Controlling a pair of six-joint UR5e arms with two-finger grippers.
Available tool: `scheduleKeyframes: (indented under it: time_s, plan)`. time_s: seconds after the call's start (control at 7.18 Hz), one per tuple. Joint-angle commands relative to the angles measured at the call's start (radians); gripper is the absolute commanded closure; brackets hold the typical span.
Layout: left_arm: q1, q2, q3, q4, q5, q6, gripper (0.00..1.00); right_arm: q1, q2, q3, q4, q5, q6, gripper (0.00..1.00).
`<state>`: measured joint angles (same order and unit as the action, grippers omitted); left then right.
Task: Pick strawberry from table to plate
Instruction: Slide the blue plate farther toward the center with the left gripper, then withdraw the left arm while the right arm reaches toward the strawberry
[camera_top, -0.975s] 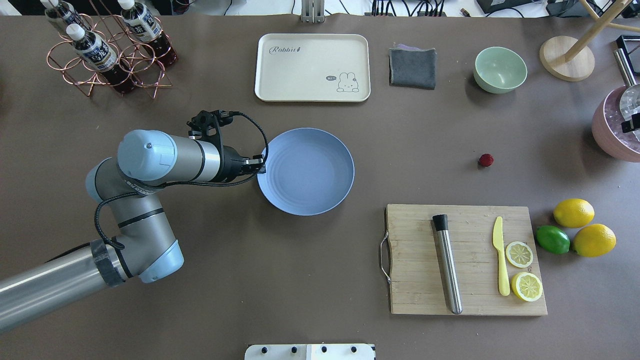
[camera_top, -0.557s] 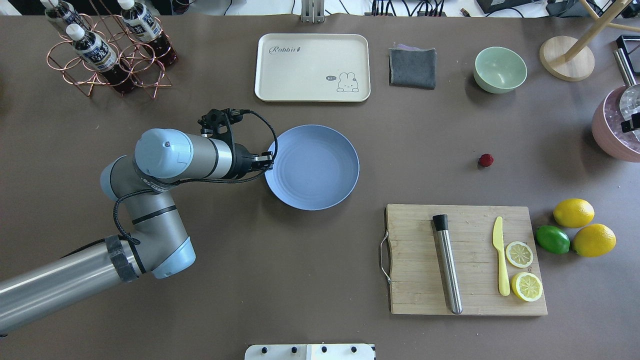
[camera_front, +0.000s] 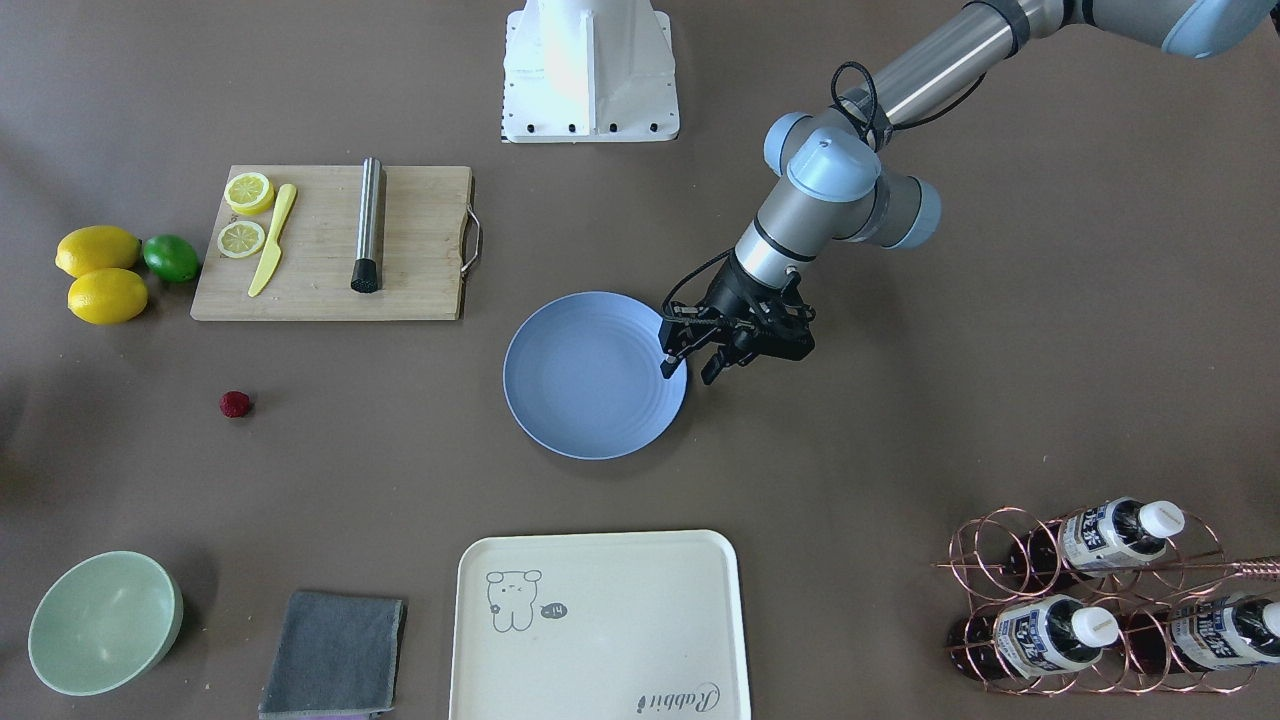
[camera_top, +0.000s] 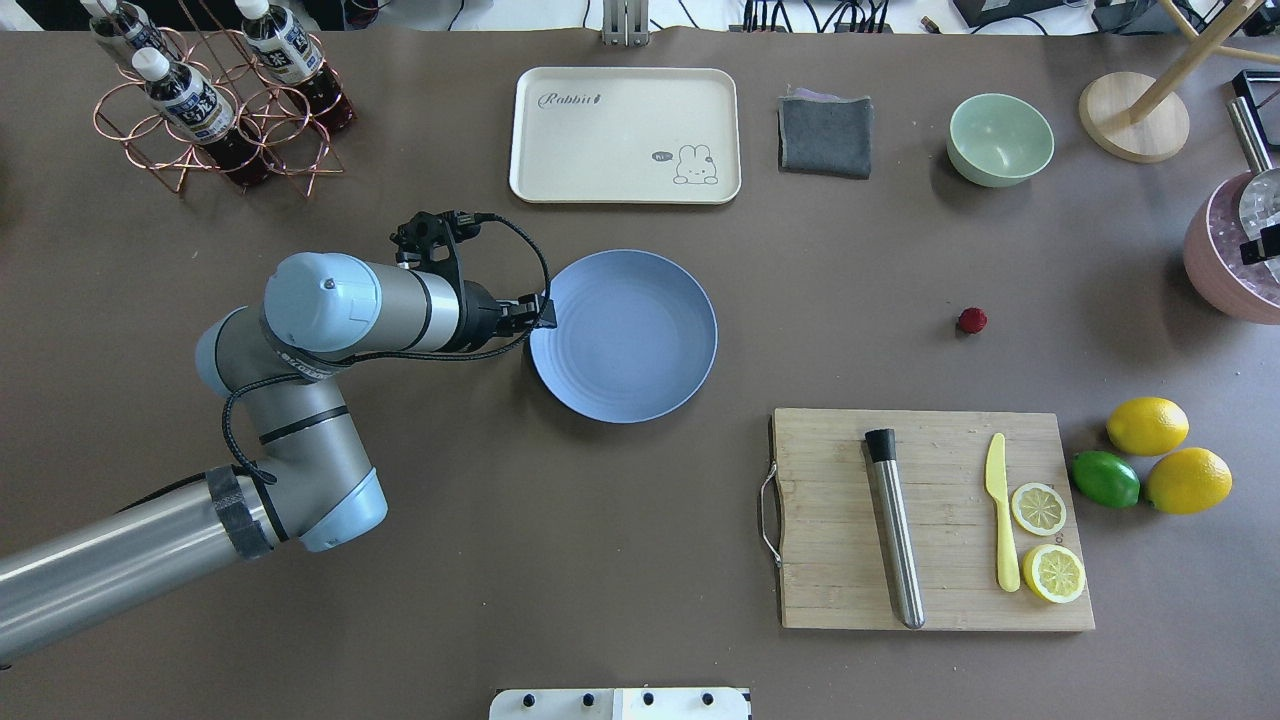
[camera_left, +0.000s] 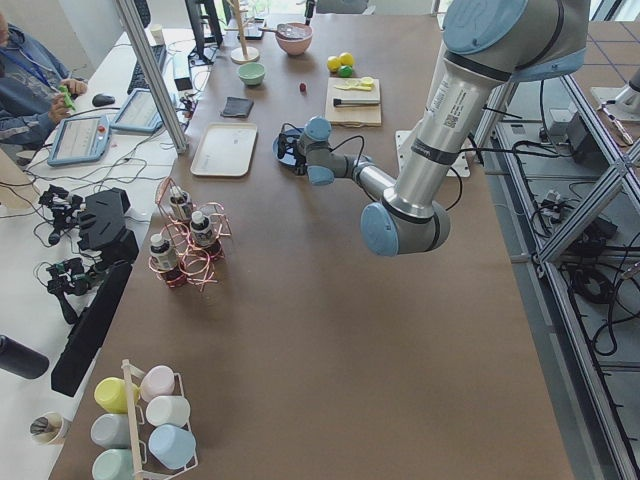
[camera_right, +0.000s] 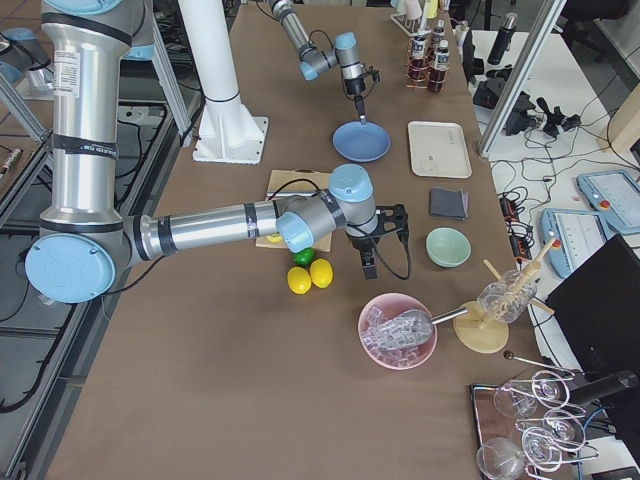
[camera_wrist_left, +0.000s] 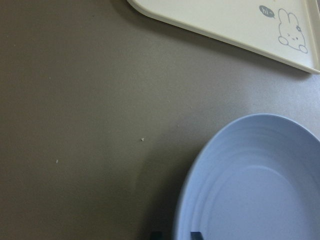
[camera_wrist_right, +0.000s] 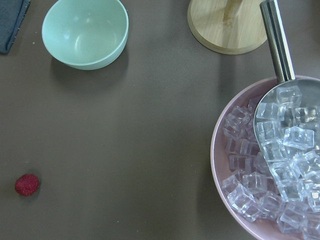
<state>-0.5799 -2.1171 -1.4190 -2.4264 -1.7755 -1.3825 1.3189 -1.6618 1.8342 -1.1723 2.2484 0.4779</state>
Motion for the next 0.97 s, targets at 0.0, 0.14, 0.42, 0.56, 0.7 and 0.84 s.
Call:
scheduleKeyframes:
  time_s: [0.0, 0.14, 0.42, 0.56, 0.7, 0.84]
  plan:
    - [-0.094, 0.034, -0.033, 0.053, -0.090, 0.107, 0.02, -0.033, 0.013, 0.000, -0.001, -0.007, 0.060, 0.00]
    - [-0.157, 0.113, -0.135, 0.126, -0.167, 0.184, 0.02, -0.088, 0.045, 0.000, -0.001, -0.059, 0.150, 0.00]
    - [-0.312, 0.245, -0.335, 0.359, -0.299, 0.433, 0.02, -0.232, 0.130, -0.004, -0.007, -0.160, 0.337, 0.00]
    - [-0.425, 0.309, -0.375, 0.425, -0.370, 0.586, 0.02, -0.303, 0.163, -0.015, -0.010, -0.215, 0.417, 0.01]
    - [-0.560, 0.378, -0.361, 0.432, -0.446, 0.767, 0.02, -0.366, 0.200, -0.025, -0.013, -0.268, 0.500, 0.01]
    - [-0.668, 0.406, -0.338, 0.501, -0.472, 0.969, 0.02, -0.409, 0.235, -0.047, -0.013, -0.301, 0.551, 0.01]
